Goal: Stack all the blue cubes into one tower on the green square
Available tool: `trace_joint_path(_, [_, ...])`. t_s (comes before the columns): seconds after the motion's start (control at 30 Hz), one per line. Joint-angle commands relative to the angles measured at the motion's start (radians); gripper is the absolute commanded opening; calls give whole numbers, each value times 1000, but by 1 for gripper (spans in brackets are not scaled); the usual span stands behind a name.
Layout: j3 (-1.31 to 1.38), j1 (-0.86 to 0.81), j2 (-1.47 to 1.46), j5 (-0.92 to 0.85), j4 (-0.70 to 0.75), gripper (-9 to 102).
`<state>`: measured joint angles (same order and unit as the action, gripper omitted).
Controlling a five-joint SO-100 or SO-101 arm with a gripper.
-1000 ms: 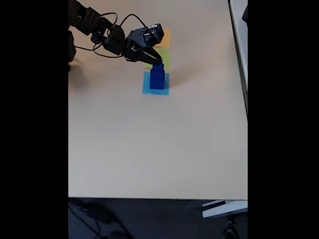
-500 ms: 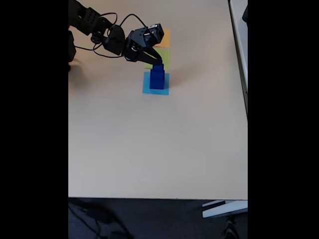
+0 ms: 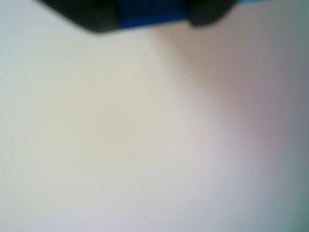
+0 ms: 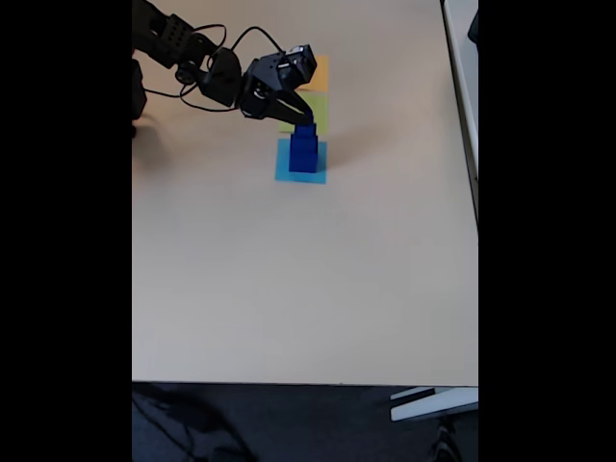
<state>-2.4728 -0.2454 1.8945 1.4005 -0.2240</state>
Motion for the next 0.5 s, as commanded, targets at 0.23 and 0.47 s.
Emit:
trace_joint_path(0.23, [17,5,6,-15,-44,10])
trace_joint_path(0.47, [34,14,11,-34,-48,12])
